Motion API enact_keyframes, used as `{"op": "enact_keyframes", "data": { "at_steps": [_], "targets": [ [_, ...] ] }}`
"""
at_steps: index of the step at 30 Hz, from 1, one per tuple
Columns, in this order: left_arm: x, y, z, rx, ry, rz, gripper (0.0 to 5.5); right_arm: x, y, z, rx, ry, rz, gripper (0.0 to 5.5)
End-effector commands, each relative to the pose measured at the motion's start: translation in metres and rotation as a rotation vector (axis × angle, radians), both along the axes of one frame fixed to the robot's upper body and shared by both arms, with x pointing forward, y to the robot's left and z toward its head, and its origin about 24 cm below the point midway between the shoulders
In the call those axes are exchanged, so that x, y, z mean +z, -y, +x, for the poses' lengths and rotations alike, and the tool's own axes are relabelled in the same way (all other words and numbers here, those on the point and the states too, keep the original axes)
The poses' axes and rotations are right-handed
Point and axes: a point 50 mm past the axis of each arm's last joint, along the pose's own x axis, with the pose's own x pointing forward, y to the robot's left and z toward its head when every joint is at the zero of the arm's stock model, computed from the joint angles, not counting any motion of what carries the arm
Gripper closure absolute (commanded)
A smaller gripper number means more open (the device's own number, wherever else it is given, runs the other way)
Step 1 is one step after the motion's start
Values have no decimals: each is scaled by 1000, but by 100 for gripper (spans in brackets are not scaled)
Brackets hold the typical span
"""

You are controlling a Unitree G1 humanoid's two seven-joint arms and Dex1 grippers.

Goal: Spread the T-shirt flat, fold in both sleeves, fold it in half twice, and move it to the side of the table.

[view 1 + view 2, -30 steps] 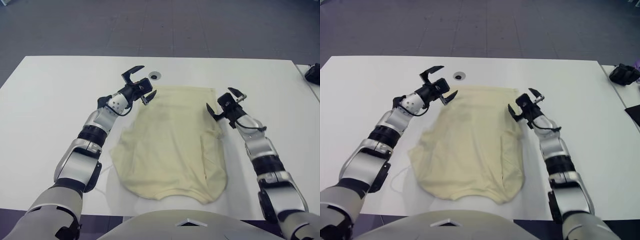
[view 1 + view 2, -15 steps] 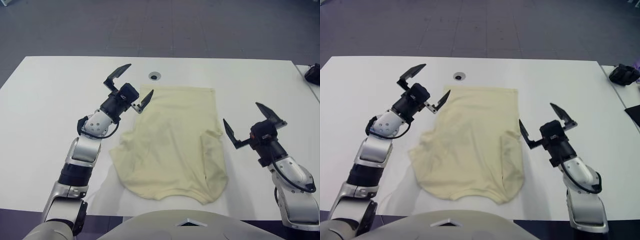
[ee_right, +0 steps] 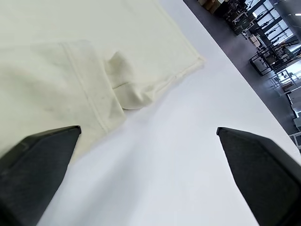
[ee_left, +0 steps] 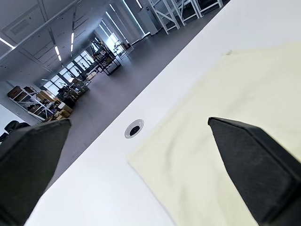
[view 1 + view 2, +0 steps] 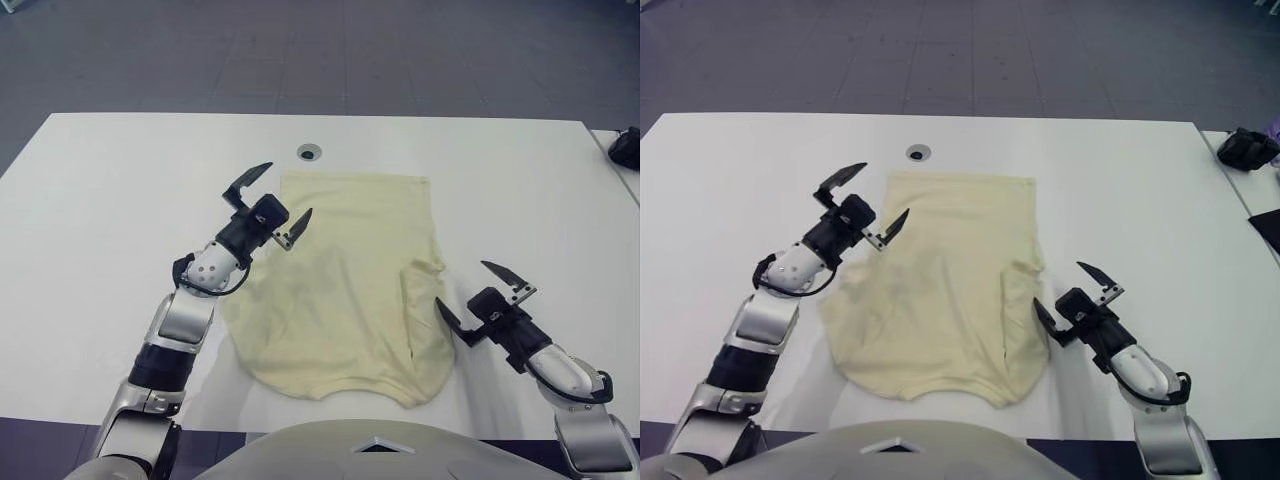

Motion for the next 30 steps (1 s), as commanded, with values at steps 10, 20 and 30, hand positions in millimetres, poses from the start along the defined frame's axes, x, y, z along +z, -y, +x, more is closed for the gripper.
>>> {"op": "enact_keyframes", "data": {
  "at_steps": [10,20,30],
  "targets": [
    [-68,17,22,1,-256,76,10,11,12,-62,-263,-255,-58,14],
    [-67,18,47,95,-337,89,10,36,20,-66,-545,-254,22,14],
    [-35,-9,57,128,-246,147,10,84,21,-13,-284,172,-5,14]
  ]
}}
